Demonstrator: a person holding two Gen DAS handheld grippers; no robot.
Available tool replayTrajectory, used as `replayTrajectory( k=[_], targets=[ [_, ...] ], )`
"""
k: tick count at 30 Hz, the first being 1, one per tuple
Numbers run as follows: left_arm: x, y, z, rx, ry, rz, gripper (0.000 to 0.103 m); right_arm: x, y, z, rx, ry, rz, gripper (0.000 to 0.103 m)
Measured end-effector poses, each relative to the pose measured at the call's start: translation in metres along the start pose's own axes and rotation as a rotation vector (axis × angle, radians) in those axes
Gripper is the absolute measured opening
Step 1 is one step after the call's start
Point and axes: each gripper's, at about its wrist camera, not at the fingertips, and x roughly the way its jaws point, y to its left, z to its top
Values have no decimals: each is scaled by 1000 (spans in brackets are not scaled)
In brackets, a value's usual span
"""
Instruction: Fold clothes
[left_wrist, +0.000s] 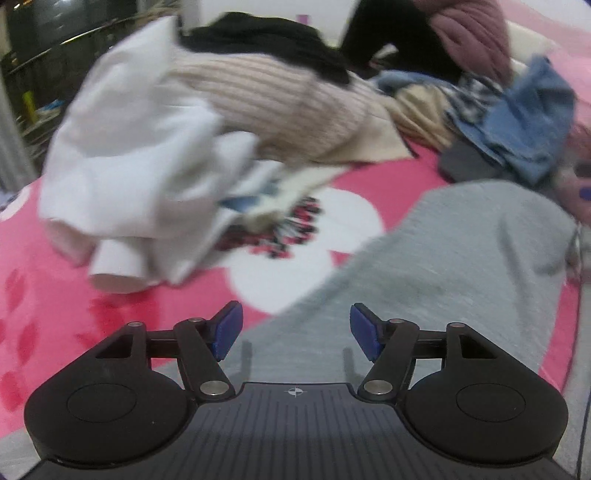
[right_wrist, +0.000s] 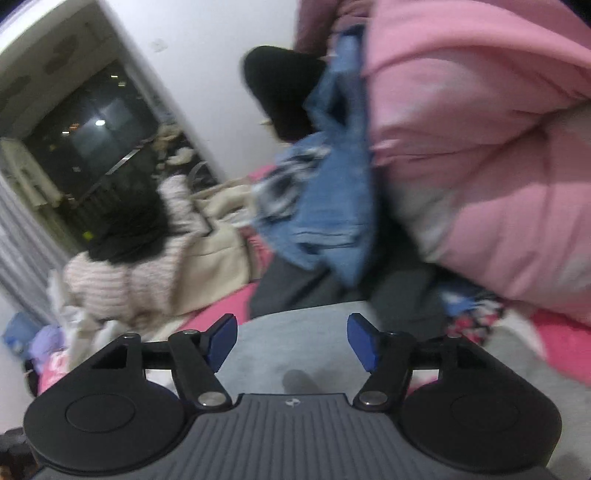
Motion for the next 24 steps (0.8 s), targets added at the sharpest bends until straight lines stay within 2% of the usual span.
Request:
replayTrajectory(
  k=[5,7,10,11,12,15,18,22,24],
  targets=[
    [12,-20,-10,46,10,-10,65,36,1,0,-39,115,-16,76],
    [16,-27,-13,72,13,-4,65,46,6,-6,-89,155,-27,70],
    [23,-34,-22,134,18,23,65,55,9,-14,-126,174,-43,28],
    [24,-35,-25,145,13,29,65,56,9,-15,-115,186,-36,9],
    [24,-34,-27,145,6,27,65,54,11,-16,-109,178,-30,0],
    [25,-28,-27,106,5,11,65,35,25,-13,-136,79,-7,0],
    [26,-24,-26,77,11,1,65,22,60,-7,-194,-5,106,0],
    [26,-23,-26,72,12,-1,65,17,105,-12,-278,4,184,2],
    [27,-24,-27,74,9,0,65,18,104,-17,-200,64,210,10]
  ],
)
